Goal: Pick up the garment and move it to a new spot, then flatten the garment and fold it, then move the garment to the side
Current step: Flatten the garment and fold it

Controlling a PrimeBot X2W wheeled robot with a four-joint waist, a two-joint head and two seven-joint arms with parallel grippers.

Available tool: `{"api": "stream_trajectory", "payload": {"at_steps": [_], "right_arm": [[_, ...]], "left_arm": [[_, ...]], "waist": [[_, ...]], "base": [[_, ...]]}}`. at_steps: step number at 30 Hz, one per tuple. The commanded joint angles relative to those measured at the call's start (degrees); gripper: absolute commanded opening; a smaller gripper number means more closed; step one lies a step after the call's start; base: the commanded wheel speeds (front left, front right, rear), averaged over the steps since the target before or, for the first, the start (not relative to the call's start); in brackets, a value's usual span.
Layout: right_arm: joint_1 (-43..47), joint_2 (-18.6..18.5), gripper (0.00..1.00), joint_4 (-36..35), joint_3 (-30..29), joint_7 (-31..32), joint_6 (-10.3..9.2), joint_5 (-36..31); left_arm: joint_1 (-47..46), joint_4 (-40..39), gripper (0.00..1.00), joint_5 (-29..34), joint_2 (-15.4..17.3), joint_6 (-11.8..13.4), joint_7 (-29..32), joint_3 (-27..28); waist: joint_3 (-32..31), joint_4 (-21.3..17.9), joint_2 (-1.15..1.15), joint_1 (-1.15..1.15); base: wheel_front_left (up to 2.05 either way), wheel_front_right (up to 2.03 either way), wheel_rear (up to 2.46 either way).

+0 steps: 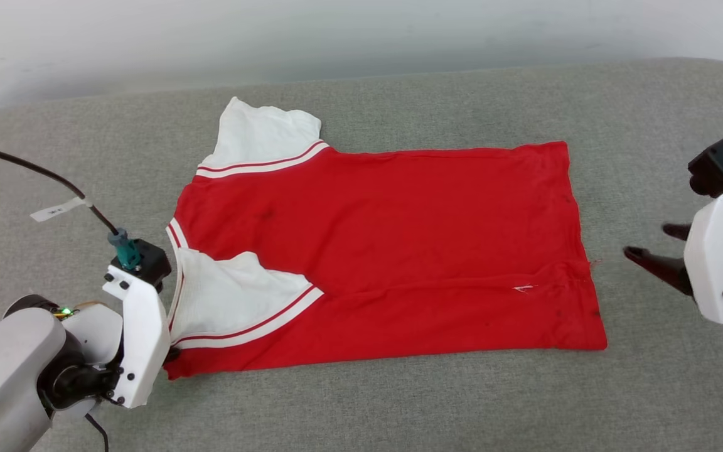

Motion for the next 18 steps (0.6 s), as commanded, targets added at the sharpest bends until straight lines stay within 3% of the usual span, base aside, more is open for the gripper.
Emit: {"api": "stream_trajectory", "payload": {"at_steps": [1, 4, 6, 18], "right_arm": [[-0.7, -0.5, 1.00, 0.5, 0.8, 4.2, -0.04, 0.6], [-0.4, 1.0, 1.00, 2.8, 1.3, 13.4, -0.04, 1.5], [0.1, 2.0, 1.00, 4.1, 1.2, 15.2, -0.04, 1.3], [5.8, 11.8, 1.00, 12.7, 1.6, 12.1, -0.03, -0.3]], "left_arm": [[-0.7, -1.0, 0.00, 0.3, 0.3, -0.1, -0.3, -0.1], [-1.1, -3.8, 0.00, 1.1, -0.2, 0.4, -0.3, -0.4], [-1.4, -4.5, 0.00, 1.2, -0.3, 0.5, -0.2, -0.4], [-2.3, -5.8, 0.00, 2.2, -0.3, 0.8, -1.0, -0.2]], "waist": [[0.1, 0.3, 0.00, 0.00], [1.4, 1.3, 0.00, 0.00], [2.1, 1.7, 0.00, 0.00], [5.7, 3.0, 0.00, 0.00]], "base": [[0.00, 0.00, 0.00], [0.00, 0.00, 0.00], [0.00, 0.00, 0.00], [0.00, 0.00, 0.00]]}}
